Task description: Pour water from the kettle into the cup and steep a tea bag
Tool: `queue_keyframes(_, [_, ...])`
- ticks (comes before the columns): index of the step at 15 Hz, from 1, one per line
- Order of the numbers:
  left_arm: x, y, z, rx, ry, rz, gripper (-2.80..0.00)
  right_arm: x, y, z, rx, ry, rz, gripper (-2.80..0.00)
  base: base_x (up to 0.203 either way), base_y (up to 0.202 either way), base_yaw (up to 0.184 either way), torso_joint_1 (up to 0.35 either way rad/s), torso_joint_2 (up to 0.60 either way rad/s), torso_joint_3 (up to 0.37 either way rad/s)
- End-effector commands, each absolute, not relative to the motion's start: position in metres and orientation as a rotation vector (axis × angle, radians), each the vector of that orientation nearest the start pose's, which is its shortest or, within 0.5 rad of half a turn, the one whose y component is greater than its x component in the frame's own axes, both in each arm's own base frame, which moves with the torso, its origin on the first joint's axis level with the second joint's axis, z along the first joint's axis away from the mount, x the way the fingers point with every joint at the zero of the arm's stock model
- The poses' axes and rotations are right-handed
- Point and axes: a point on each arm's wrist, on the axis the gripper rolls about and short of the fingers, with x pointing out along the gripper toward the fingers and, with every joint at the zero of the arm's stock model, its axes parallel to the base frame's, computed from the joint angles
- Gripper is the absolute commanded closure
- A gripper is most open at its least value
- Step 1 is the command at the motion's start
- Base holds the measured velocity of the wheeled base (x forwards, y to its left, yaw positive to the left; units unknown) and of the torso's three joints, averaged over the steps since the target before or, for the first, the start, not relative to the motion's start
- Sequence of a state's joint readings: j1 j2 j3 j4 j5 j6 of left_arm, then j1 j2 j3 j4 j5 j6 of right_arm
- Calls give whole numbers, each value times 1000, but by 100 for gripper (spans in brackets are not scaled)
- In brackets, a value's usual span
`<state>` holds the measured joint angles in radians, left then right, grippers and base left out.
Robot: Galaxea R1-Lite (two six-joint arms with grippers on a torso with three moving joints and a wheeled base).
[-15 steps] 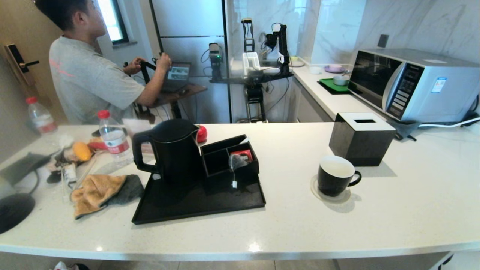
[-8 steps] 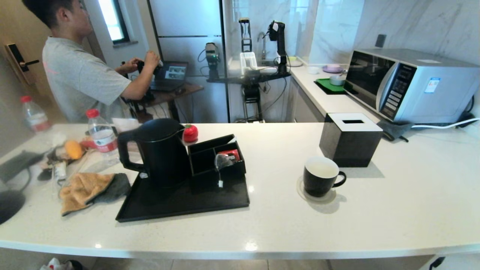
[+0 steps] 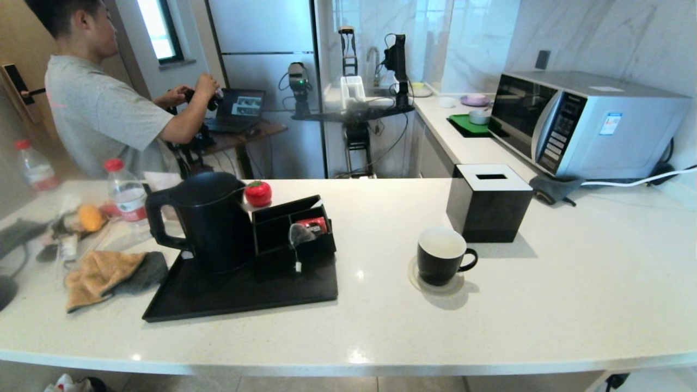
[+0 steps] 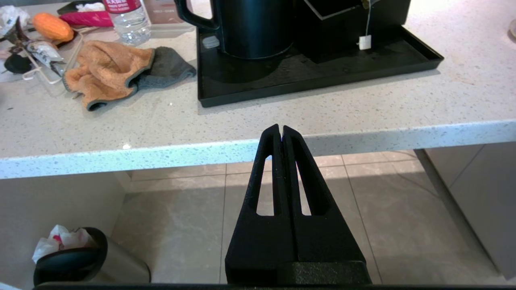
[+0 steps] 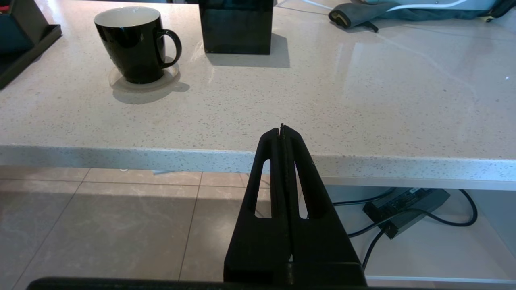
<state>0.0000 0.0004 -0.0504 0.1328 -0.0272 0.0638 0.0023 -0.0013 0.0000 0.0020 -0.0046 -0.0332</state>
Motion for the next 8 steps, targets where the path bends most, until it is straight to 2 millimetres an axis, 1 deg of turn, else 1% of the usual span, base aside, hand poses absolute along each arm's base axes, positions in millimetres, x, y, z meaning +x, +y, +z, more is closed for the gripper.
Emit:
queue_keyframes(1, [-27, -1, 76, 63, 83, -30, 0, -23, 0, 75, -34, 2, -2, 0, 0, 0, 0, 0, 0, 0])
queue_keyframes(8, [-27, -1, 75, 66, 85, -35, 0, -23, 0, 75, -34, 2, -2, 0, 0, 0, 0, 0, 0, 0])
